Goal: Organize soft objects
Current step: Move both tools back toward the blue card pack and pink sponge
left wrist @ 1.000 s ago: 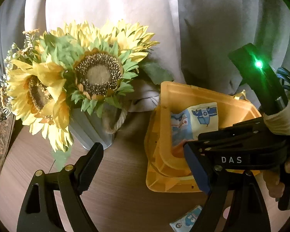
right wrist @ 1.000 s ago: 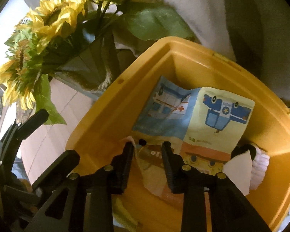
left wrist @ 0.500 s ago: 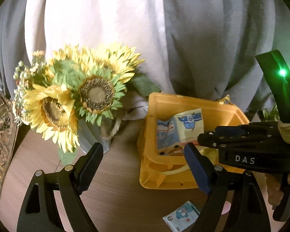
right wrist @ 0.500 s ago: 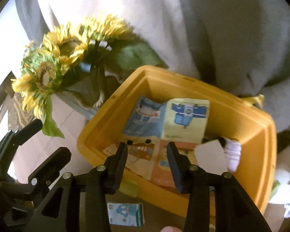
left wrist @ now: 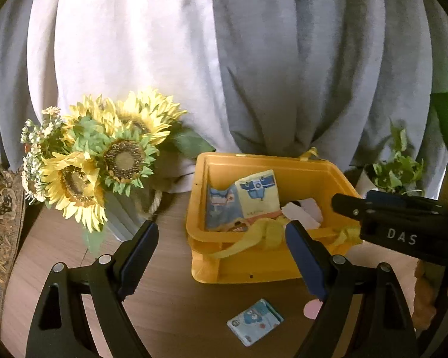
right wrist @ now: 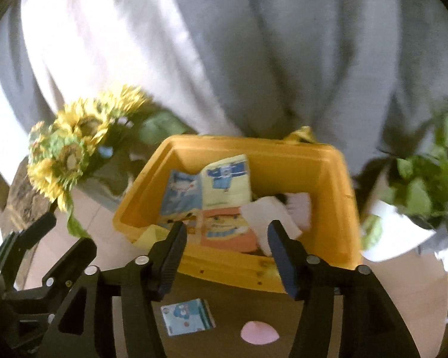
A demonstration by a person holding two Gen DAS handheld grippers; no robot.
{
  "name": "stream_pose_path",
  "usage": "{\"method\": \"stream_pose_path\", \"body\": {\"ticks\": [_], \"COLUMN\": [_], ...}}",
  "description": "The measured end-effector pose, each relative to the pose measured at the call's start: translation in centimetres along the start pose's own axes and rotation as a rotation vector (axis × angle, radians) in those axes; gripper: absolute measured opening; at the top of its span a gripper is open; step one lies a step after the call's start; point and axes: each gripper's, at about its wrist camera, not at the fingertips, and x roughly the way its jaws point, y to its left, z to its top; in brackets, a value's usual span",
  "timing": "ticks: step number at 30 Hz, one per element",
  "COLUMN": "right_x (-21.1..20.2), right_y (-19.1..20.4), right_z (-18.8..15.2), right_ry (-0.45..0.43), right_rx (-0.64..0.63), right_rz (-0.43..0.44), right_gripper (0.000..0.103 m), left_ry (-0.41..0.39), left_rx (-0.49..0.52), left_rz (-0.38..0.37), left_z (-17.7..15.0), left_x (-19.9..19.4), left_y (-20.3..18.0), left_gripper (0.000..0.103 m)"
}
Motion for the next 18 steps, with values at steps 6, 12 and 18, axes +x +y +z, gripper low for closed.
{"method": "stream_pose_path", "body": {"ticks": [6,12,18], "right_x": [-2.4,-3.7,-5.0], "right_y": [-2.0,-3.3,-3.5], "right_z": [-2.0,-4.5,-6.9], "right_ry": [-0.055,-0.073,-0.102], "right_rx": [0.092,0.164,0.195], "right_rz": [-0.104,-0.169,-0.222], "right_gripper": [0.07,0.071,0.071], "left_ry": [-0.003,-0.007,0.004], "left_rx": [0.03,0.053,0.068], "left_rz": [0.003,0.012,0.014], "left_z": [-0.8,-2.0,-3.3], "left_x": [-0.9,-1.5,-1.7], "left_y": [-1.2,-2.0,-2.3], "left_gripper": [0.089,0.089,0.089]}}
